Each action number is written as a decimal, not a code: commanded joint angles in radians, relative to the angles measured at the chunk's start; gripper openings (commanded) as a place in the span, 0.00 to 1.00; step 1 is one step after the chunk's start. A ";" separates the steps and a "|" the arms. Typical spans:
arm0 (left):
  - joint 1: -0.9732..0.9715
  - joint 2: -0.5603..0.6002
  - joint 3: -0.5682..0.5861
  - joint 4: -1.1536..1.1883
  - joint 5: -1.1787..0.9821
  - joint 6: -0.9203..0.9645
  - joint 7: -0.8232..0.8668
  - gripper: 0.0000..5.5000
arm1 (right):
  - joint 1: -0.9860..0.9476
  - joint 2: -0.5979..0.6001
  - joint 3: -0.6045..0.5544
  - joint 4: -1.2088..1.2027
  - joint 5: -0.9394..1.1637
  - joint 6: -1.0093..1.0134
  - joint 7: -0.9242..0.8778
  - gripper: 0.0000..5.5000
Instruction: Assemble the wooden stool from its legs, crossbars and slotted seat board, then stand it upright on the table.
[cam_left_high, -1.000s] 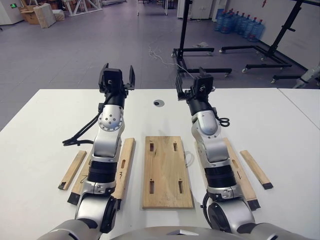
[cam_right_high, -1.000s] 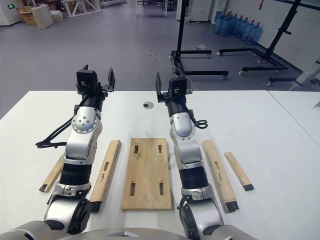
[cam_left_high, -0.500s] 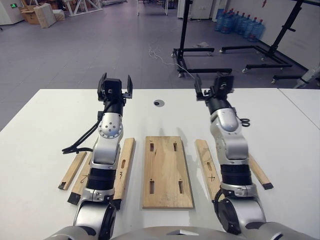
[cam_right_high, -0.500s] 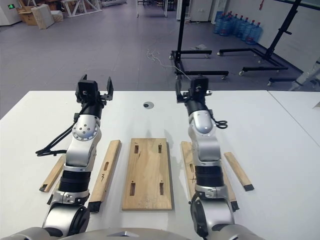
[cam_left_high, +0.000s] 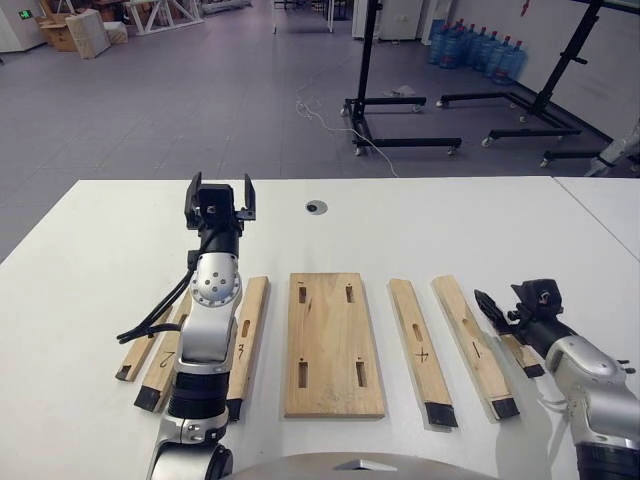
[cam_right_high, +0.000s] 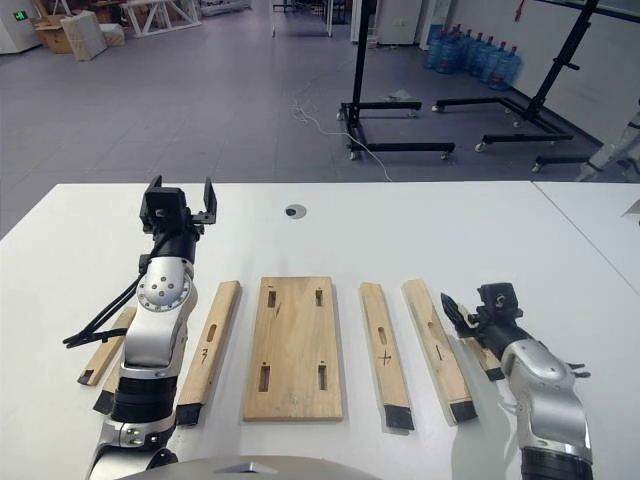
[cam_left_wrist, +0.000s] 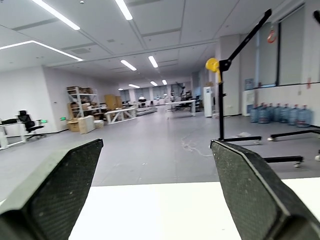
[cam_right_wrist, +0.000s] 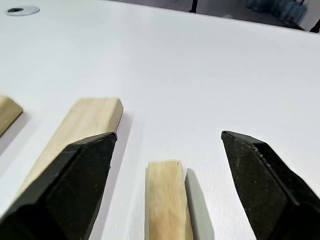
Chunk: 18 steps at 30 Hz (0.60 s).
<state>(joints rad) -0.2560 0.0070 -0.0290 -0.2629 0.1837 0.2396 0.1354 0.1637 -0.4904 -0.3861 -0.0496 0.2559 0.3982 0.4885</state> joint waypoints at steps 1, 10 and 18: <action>0.010 -0.003 -0.008 -0.017 0.003 0.009 -0.007 0.72 | 0.094 -0.049 -0.013 -0.018 0.021 0.046 0.062 0.70; -0.022 -0.018 -0.005 -0.018 0.020 0.030 0.020 0.72 | 0.223 -0.197 0.014 0.126 0.038 0.200 0.208 0.69; -0.018 -0.020 -0.003 -0.018 0.032 0.032 0.029 0.72 | 0.244 -0.241 0.058 0.107 0.173 0.430 0.295 0.44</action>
<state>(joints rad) -0.2685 -0.0125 -0.0332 -0.2702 0.2060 0.2570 0.1613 0.3307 -0.7770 -0.4044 0.0134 0.4151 0.6740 0.7648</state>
